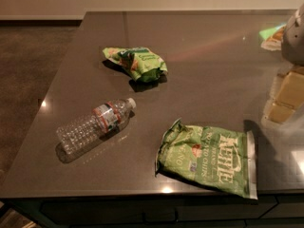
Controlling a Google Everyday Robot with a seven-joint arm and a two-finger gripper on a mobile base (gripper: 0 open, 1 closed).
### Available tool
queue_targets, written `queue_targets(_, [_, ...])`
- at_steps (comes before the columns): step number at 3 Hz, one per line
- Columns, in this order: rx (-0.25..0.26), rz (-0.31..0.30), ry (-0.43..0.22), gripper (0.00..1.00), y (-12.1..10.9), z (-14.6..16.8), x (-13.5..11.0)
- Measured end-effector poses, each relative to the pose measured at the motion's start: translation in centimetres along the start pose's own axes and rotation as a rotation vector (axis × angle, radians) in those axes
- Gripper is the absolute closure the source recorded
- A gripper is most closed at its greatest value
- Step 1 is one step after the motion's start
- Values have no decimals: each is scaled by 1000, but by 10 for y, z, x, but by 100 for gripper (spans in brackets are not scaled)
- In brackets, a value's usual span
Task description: Move water bottle near green rice chip bag
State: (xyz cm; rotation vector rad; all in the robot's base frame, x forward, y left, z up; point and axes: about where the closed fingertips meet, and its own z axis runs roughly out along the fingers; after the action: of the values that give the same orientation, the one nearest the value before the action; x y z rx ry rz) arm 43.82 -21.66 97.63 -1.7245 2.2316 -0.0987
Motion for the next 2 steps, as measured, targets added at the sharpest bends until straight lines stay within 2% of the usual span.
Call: queue_targets(2, [5, -12, -5, 0, -1, 0, -5])
